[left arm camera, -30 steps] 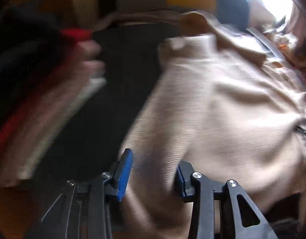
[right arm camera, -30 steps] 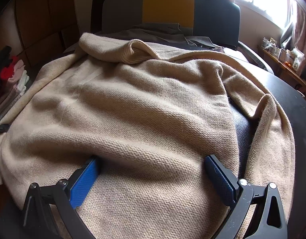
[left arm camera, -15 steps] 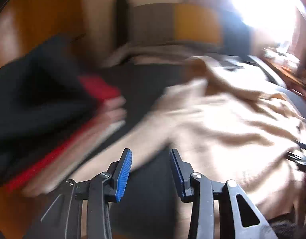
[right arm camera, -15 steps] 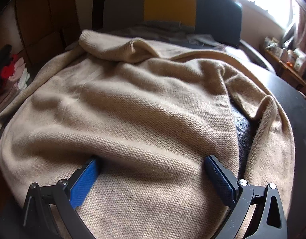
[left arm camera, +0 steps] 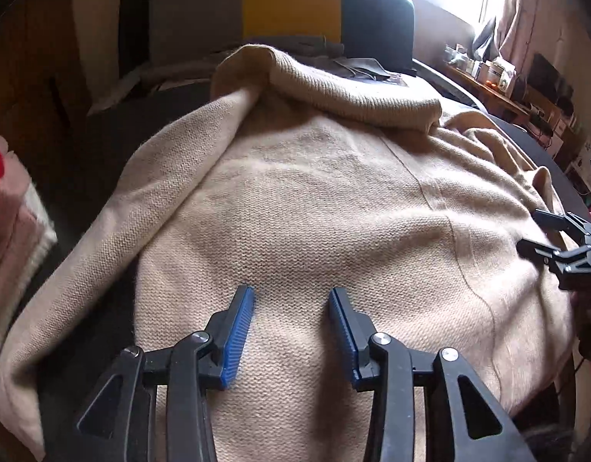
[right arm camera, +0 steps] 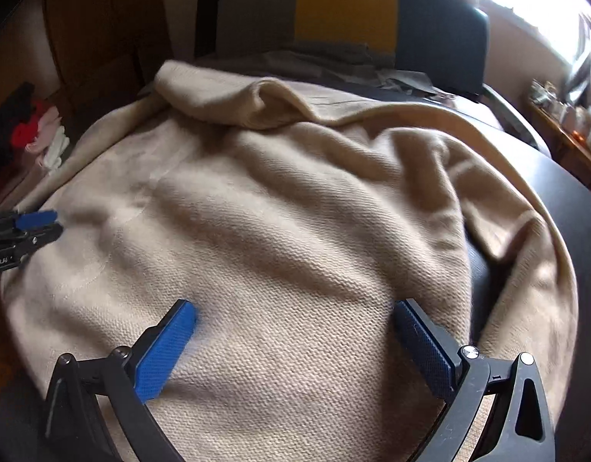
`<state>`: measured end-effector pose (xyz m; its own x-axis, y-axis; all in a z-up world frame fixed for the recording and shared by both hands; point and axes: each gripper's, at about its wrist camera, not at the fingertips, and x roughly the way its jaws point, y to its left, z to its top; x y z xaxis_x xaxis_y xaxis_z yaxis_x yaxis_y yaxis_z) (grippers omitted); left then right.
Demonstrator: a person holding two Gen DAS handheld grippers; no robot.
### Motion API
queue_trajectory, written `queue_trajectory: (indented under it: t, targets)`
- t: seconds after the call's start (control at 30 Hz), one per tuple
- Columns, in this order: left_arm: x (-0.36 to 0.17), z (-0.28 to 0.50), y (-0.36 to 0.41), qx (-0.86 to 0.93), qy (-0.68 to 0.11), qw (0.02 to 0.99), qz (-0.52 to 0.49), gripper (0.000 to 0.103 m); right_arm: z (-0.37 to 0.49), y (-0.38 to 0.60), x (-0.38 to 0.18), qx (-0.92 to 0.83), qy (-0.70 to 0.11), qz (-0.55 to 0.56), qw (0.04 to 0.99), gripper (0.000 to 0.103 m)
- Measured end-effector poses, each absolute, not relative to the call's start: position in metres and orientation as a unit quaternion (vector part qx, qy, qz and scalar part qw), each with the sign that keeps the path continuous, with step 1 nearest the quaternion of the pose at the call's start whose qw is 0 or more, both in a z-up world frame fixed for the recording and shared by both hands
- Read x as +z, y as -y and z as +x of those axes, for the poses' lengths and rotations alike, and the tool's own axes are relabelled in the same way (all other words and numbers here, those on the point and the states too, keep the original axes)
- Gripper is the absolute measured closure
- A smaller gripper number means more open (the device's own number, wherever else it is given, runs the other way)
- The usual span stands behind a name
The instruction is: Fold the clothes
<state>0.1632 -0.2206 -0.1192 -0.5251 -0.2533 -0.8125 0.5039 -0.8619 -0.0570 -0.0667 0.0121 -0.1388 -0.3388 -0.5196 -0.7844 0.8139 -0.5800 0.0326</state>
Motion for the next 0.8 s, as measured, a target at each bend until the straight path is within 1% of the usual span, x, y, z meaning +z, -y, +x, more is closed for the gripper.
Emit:
queue_trajectory:
  t: [0.13, 0.2, 0.3, 0.37, 0.47, 0.53, 0.63, 0.73, 0.8]
  targets:
    - [-0.12, 0.148, 0.205, -0.864, -0.137, 0.22, 0.431, 0.058, -0.074, -0.03, -0.138, -0.798, -0.192, 0.394, 0.414, 0.0]
    - [-0.115, 0.141, 0.214, -0.865, -0.16, 0.198, 0.433, 0.059, -0.078, -0.032, -0.136, -0.796, -0.187, 0.399, 0.415, 0.0]
    - [-0.103, 0.121, 0.246, -0.874, -0.226, 0.148, 0.404, 0.057, -0.087, -0.025, -0.127, -0.781, -0.187, 0.428, 0.414, 0.0]
    - [-0.092, 0.111, 0.264, -0.879, -0.267, 0.122, 0.376, 0.055, -0.097, -0.018, -0.109, -0.771, -0.136, 0.438, 0.441, 0.0]
    - [-0.08, 0.086, 0.289, -0.879, -0.296, 0.112, 0.357, 0.054, -0.111, 0.003, -0.088, -0.753, -0.064, 0.428, 0.495, 0.0]
    - [-0.072, 0.063, 0.307, -0.886, -0.288, 0.123, 0.342, 0.054, -0.12, 0.025, -0.08, -0.735, -0.031, 0.427, 0.525, 0.0]
    - [-0.066, 0.044, 0.33, -0.892, -0.27, 0.128, 0.338, 0.052, -0.133, 0.062, -0.084, -0.728, -0.047, 0.416, 0.542, 0.0]
    - [-0.067, 0.012, 0.35, -0.898, -0.245, 0.135, 0.338, 0.051, -0.152, 0.088, -0.097, -0.714, -0.036, 0.432, 0.55, 0.0]
    - [-0.064, 0.005, 0.361, -0.9, -0.234, 0.131, 0.343, 0.051, -0.16, 0.101, -0.1, -0.721, -0.04, 0.424, 0.547, 0.0]
